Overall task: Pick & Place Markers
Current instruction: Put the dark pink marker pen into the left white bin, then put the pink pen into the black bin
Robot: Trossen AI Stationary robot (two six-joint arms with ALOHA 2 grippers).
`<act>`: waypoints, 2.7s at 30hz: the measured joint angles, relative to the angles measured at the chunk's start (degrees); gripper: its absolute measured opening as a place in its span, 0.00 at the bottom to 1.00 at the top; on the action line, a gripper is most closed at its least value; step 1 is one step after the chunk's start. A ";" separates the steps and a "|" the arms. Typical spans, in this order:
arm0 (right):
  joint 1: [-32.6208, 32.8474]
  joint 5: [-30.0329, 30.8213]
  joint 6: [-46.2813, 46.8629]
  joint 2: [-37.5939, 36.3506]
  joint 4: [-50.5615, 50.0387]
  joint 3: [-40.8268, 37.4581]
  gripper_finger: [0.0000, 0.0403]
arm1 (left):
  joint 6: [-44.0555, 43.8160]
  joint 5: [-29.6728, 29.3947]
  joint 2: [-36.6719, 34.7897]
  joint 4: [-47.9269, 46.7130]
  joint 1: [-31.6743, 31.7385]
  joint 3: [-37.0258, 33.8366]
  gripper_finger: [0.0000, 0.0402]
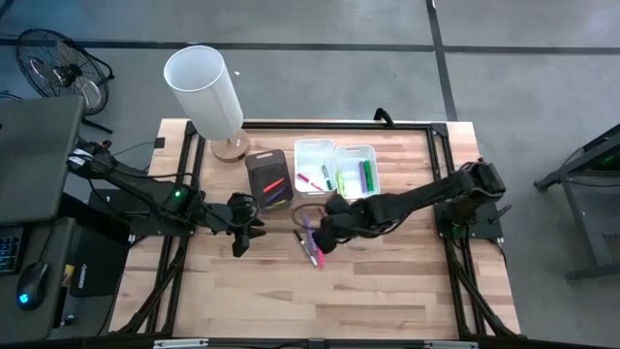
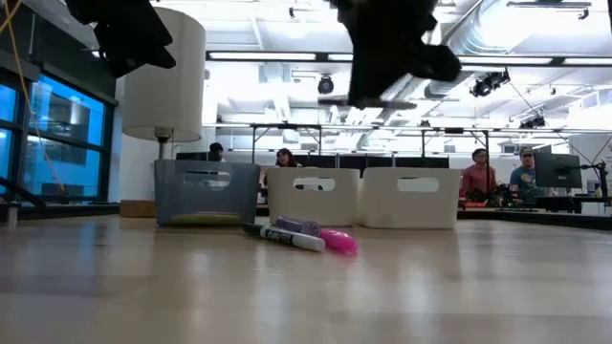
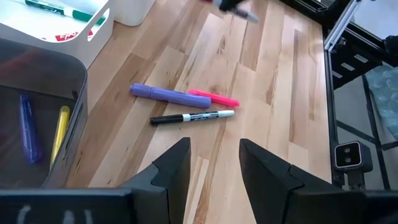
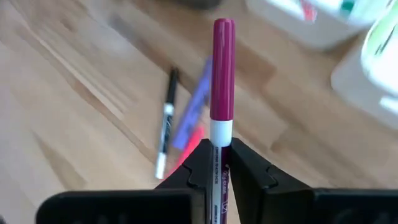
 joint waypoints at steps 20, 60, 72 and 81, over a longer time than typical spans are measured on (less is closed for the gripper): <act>-19.73 0.95 -16.81 -3.39 13.70 0.09 0.09 | -0.41 -0.02 0.00 0.14 0.00 0.00 0.34; -28.25 -5.93 -3.03 10.82 21.44 0.09 0.15 | -1.77 0.11 0.00 1.32 0.00 0.04 0.34; -28.25 -9.01 -5.27 10.82 20.85 0.09 0.16 | -1.51 0.17 0.00 1.31 0.00 0.04 0.34; -28.01 -10.84 -9.84 9.69 20.45 0.09 0.16 | -1.51 0.17 0.00 1.30 -0.01 0.04 0.34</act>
